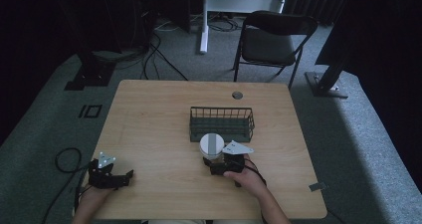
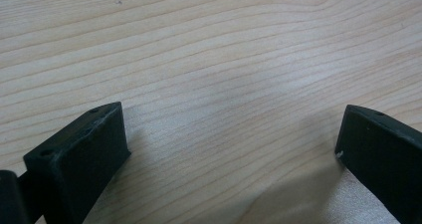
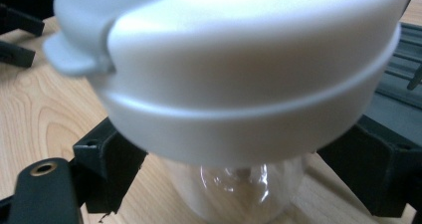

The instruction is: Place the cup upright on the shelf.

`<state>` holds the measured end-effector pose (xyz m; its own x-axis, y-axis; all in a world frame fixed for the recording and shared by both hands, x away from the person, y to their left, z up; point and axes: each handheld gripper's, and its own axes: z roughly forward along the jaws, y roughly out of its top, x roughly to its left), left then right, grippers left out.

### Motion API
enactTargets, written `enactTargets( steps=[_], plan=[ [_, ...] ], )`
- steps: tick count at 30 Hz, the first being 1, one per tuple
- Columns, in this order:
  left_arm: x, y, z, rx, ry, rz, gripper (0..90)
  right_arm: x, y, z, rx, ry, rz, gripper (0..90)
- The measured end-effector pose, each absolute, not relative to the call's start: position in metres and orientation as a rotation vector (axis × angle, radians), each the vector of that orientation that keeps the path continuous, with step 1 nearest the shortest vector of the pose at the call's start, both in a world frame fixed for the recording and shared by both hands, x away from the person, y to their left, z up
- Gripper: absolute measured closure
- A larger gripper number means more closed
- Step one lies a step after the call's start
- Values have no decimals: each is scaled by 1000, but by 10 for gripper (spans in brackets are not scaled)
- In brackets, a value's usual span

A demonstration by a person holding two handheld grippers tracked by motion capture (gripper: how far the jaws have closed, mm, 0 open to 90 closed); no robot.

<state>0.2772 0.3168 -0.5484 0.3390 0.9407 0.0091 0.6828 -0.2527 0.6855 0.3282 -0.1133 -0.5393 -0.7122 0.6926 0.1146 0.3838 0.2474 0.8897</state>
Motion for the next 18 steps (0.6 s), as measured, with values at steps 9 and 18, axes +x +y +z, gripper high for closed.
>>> enactTargets(
  steps=[9,18],
  plan=[
    [277,317,-548,2024,1413,571,2,329,-107,-540,1011,2171,1473,127],
    [277,317,-548,2025,1412,571,1,328,-104,-541,1056,2134,1507,123]
  ],
)
